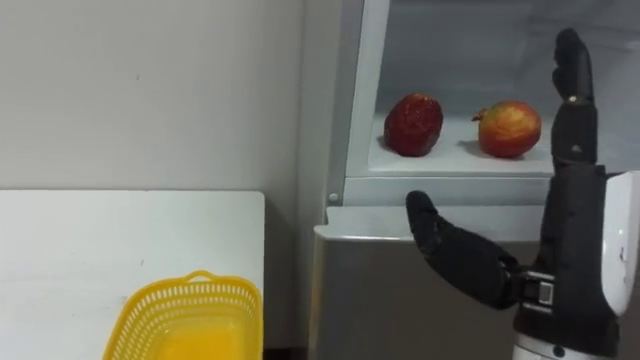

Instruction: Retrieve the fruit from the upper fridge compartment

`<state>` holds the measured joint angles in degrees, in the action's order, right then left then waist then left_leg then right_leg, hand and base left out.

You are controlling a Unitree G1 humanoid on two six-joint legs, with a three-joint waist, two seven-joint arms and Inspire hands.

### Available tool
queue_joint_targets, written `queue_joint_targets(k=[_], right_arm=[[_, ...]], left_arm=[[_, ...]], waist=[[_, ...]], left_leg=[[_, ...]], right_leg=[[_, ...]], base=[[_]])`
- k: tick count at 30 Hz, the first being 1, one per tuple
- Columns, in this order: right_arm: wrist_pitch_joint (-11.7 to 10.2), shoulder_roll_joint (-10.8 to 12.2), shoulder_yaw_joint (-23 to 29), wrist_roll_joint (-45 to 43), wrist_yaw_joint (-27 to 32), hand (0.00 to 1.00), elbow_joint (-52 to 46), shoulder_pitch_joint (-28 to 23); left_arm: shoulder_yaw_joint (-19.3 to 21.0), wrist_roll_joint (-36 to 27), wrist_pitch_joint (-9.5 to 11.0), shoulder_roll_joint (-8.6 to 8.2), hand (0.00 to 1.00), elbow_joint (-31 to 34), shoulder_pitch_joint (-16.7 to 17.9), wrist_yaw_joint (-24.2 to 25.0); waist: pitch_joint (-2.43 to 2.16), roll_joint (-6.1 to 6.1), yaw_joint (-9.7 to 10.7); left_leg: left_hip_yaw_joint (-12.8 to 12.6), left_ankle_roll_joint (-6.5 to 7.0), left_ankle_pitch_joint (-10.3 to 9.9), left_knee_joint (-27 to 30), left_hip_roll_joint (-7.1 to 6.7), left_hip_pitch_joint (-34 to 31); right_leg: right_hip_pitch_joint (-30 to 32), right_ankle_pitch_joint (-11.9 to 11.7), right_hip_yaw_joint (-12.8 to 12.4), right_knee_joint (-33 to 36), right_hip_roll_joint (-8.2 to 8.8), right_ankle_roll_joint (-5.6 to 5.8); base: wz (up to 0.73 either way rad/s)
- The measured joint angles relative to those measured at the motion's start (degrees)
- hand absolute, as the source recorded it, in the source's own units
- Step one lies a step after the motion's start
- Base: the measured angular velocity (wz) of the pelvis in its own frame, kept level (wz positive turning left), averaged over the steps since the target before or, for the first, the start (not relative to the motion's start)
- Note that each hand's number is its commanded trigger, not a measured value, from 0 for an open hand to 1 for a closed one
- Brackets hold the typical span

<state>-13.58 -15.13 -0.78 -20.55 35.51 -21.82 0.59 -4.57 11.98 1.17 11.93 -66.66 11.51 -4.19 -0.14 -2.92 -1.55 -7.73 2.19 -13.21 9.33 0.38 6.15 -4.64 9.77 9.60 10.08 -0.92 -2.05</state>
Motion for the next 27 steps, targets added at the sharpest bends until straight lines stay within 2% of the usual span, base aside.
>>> queue_joint_targets(k=[2,4,7,12,18,21,23,27], right_arm=[[0.5,0.0,1.7,0.0,0.0,0.00,0.0,1.6],[1.0,0.0,4.3,0.0,0.2,0.00,0.7,4.7],[1.2,-0.2,5.1,0.1,1.1,0.00,1.1,7.4],[1.2,-0.6,5.1,1.0,1.2,0.00,3.7,8.5],[2.4,-0.7,5.7,2.4,0.5,0.00,6.1,9.9],[3.1,-1.4,6.2,2.8,0.3,0.00,7.9,12.1],[3.8,-2.9,6.2,2.8,-0.1,0.00,8.4,12.5],[4.8,-3.7,5.6,2.8,-1.9,0.00,12.0,15.9]], left_arm=[[1.1,0.0,-0.5,-0.05,0.00,0.0,0.6,0.3],[3.0,0.2,-1.5,-0.26,0.00,0.1,0.8,0.9],[4.5,1.9,-1.6,-0.48,0.00,0.3,0.8,0.8],[4.5,2.3,-1.8,-0.93,0.00,0.3,0.0,0.6],[4.9,3.4,-2.1,-1.34,0.00,0.8,-0.6,0.7],[6.1,4.5,-2.1,-1.72,0.00,2.2,0.0,1.3],[6.8,6.4,-2.1,-1.81,0.00,3.1,-0.5,1.5],[6.7,6.5,-2.3,-1.77,0.00,3.1,-1.2,1.5]], waist=[[-0.02,0.07,-0.1],[0.18,0.08,-0.3],[0.20,0.18,-0.5],[0.18,0.16,-0.5],[0.11,0.74,-0.6],[0.25,1.29,-0.8],[0.21,1.32,-1.9],[0.18,0.55,-2.4]], left_leg=[[0.0,-0.04,0.0,0.3,0.05,-0.5],[0.1,-0.10,0.1,0.4,0.02,-0.7],[0.3,-0.10,0.1,0.5,-0.03,-0.7],[0.4,-0.06,0.1,0.8,-0.14,-0.6],[0.5,-0.06,0.1,0.3,-0.13,-0.6],[0.5,-0.06,0.1,0.3,-0.12,-0.8],[0.6,-0.08,0.2,0.3,-0.10,-0.9],[1.0,-0.09,0.4,0.5,-0.17,-1.2]], right_leg=[[0.7,0.0,0.0,0.6,0.22,0.00],[0.8,0.0,0.0,0.6,0.30,-0.01],[0.7,0.0,0.2,0.5,0.34,-0.01],[0.5,0.0,0.4,0.5,0.35,-0.01],[0.5,0.0,0.5,0.5,0.47,-0.01],[0.7,0.0,0.7,0.5,0.50,0.00],[0.9,0.0,0.9,0.5,0.48,0.00],[0.9,0.1,1.3,0.4,0.60,-0.03]], base=[[0.00],[0.00],[0.03],[0.01],[0.00],[0.00],[0.00],[0.07]])
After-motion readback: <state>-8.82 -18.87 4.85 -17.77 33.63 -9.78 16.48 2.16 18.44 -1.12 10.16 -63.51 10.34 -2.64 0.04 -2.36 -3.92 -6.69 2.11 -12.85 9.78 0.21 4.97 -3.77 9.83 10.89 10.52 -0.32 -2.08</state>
